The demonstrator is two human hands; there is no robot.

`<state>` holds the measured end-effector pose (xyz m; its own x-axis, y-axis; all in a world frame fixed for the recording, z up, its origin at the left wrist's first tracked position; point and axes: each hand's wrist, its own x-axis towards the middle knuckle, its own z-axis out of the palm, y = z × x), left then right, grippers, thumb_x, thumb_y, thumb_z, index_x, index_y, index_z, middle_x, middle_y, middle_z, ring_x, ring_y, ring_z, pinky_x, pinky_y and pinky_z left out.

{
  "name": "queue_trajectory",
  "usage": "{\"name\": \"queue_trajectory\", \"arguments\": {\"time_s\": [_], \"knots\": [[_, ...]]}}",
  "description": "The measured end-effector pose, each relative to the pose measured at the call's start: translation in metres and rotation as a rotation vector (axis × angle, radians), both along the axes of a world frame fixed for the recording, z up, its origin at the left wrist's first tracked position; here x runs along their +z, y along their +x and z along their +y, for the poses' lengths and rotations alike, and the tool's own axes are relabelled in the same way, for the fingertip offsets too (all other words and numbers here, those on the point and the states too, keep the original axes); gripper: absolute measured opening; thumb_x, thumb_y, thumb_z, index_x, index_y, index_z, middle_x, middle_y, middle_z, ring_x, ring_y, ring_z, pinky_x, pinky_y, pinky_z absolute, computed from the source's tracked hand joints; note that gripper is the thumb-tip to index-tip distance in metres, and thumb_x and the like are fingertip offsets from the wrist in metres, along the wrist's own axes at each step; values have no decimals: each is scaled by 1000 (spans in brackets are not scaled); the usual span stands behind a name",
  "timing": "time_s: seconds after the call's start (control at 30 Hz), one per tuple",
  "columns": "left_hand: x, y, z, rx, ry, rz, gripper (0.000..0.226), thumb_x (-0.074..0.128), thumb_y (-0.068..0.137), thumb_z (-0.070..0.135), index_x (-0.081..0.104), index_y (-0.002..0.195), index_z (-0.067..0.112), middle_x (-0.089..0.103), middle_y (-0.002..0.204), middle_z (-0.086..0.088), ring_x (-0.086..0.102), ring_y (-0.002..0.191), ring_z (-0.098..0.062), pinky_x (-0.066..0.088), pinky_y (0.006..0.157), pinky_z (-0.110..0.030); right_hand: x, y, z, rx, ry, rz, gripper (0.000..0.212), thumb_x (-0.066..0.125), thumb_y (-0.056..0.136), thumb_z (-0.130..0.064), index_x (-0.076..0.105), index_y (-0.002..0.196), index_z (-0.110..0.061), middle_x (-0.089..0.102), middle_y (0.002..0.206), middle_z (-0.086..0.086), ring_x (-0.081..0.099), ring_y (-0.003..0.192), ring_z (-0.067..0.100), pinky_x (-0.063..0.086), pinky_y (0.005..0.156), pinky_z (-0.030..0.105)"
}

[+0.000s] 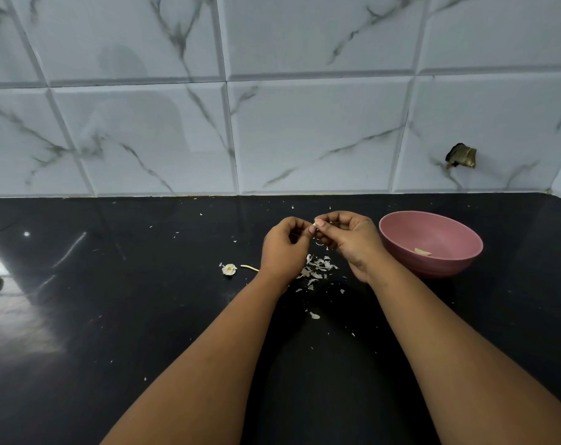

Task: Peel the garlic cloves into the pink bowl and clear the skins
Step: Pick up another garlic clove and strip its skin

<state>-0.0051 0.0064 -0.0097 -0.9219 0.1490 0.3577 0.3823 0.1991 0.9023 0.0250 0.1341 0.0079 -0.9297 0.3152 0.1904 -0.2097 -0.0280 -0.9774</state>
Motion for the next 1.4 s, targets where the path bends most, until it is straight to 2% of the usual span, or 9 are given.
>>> {"name": "queue_trajectory", "arguments": {"time_s": [0.2,0.3,0.4,0.57,0.7,0.9,1.03,1.13,1.4], "knots": [[-1,-2,0,30,-41,36,12,62,95,18,65,84,22,66,77,11,56,64,5,41,60,-9,0,0,-3,30,-20,-37,6,66,88,-2,69,86,-7,69,77,8,63,66,8,51,63,17],[0,-3,-1,-19,-6,10,11,62,95,15,69,87,17,71,82,2,66,80,-9,54,75,-25,3,2,-2,103,-135,-87,12,61,91,0,68,84,-7,66,73,4,60,64,7,51,62,16],[2,-2,-2,-58,18,-7,11,62,95,14,70,89,14,72,86,-4,67,85,-21,55,84,-40,7,4,0,155,-264,-136,15,56,93,2,66,84,-6,65,72,3,58,61,6,50,56,13],[0,-1,0,-101,31,-12,13,59,97,16,66,87,19,67,80,5,57,74,-7,52,74,-31,10,6,4,257,-384,-228,17,48,97,-1,64,90,-6,60,74,3,56,61,5,49,54,13],[1,1,2,-131,34,-90,17,52,100,21,61,85,21,64,82,1,54,76,-11,46,72,-32,11,7,4,287,-463,-282,16,50,96,-6,65,90,-7,63,67,1,59,58,8,50,52,17],[2,3,2,-119,44,-129,21,49,97,20,60,79,22,61,73,7,54,72,-10,47,70,-32,12,6,4,321,-423,-304,18,47,96,-10,64,88,-9,62,65,2,58,57,11,48,58,20],[1,0,1,-98,-5,-57,18,52,96,23,58,79,21,55,67,9,47,61,-6,42,62,-30,10,5,4,309,-333,-249,15,65,88,-23,67,86,-8,63,68,1,57,64,10,51,55,17],[1,0,1,-104,-18,-50,21,53,96,24,55,74,23,50,61,12,42,57,-5,39,60,-28,7,4,5,291,-311,-184,4,66,86,-7,69,86,-5,66,73,3,57,66,8,51,55,15],[4,3,0,-98,45,-112,27,46,96,19,49,70,17,50,72,-3,45,70,-16,38,66,-34,6,4,8,368,-312,-153,21,54,92,5,71,102,-2,73,86,6,68,75,9,56,68,18]]}}
